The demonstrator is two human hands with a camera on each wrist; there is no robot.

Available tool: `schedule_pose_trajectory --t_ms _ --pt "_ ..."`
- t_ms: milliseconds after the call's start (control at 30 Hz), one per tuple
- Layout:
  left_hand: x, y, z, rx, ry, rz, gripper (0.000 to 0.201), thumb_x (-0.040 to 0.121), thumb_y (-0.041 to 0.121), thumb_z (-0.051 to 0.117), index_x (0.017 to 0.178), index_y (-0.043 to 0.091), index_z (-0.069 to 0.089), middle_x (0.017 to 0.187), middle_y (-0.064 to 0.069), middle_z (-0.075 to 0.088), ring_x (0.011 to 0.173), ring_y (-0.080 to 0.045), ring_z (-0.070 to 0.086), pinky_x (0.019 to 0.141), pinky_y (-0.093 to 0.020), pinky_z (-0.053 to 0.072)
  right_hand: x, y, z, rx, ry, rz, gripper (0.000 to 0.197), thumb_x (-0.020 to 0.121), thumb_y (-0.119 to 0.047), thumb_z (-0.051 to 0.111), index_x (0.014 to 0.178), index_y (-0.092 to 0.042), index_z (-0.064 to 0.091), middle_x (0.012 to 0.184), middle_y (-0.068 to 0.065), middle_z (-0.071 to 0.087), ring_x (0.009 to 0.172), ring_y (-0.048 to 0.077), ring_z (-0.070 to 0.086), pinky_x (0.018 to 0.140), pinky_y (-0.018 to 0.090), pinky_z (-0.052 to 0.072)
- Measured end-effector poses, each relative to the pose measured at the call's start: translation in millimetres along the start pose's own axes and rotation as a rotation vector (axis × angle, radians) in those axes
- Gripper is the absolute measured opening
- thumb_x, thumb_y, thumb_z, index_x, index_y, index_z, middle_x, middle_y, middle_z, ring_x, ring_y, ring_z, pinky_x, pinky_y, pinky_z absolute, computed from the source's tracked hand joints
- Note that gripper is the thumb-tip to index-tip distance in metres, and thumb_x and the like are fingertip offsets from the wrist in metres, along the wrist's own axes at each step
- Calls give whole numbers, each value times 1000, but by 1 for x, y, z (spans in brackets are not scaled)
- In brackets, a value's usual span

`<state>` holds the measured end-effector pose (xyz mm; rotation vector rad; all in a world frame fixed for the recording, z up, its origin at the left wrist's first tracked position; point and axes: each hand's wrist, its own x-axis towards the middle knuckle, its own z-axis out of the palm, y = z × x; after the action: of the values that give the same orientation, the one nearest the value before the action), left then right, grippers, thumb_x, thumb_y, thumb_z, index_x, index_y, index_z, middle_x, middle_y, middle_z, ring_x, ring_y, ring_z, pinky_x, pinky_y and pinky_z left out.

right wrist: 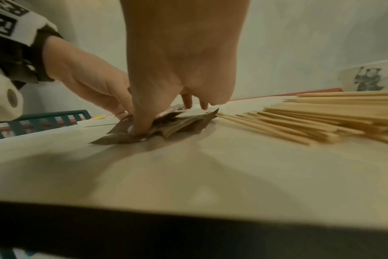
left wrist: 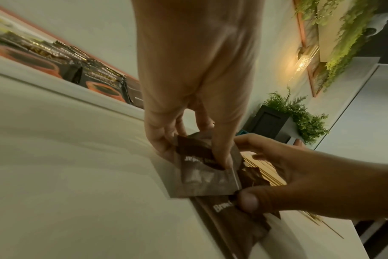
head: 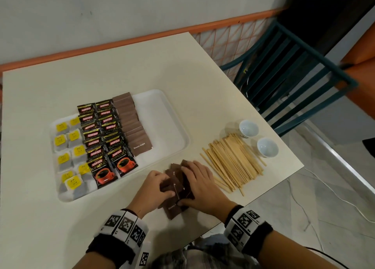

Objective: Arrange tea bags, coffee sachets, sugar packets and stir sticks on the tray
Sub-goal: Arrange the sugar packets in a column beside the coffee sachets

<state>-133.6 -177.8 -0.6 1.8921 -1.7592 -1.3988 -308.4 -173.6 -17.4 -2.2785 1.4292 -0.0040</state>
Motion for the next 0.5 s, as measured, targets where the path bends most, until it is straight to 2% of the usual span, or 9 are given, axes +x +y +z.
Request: schedule_pose_trajectory --t_ms 67,133,267,300,367,433,500 --pt "-2 0 0 15 -14 3 48 80 15 69 124 11 49 115 3 37 101 -9 45 88 -15 40 6 -3 -1 -32 -46 -27 90 78 -53 62 146 -14 17 155 9 18 145 25 3 112 40 -11" --pt "-5 0 1 32 -17 5 60 77 13 71 129 16 41 120 2 32 104 -10 43 92 -21 43 12 -6 1 -72 -66 -83 83 83 -52 57 146 -13 18 155 9 20 146 24 1 115 43 -13" --pt "-6 -2 4 125 -4 9 95 73 16 76 145 26 15 136 -4 22 123 -23 42 102 -34 44 11 0 -3 -63 -84 -118 84 81 -60 49 147 -19 15 155 4 19 146 24 2 110 38 -17" --pt "-5 -3 4 172 -10 21 99 72 18 77 146 28 13 134 -5 22 123 -24 41 103 -35 43 8 4 -4 -31 -45 -91 81 81 -61 45 146 -20 19 154 3 22 145 24 8 112 38 -13" --pt "-3 -5 4 257 -22 52 99 71 21 77 147 29 14 129 -5 23 121 -23 40 105 -36 40 1 17 -7 38 102 21 66 84 -57 36 139 -20 35 143 3 40 137 25 29 113 42 8" --pt "-2 -5 5 370 -32 93 97 73 23 76 147 33 15 131 -5 20 122 -22 36 106 -35 38 -4 33 -9 -12 255 115 50 86 -46 35 124 -19 53 123 3 58 117 26 52 100 45 36" --pt "-1 -2 6 494 -46 140 92 76 23 73 146 39 15 135 -5 17 123 -23 33 105 -35 38 -5 46 -9 -74 310 131 35 86 -38 41 107 -19 62 104 1 66 97 24 62 84 41 50"
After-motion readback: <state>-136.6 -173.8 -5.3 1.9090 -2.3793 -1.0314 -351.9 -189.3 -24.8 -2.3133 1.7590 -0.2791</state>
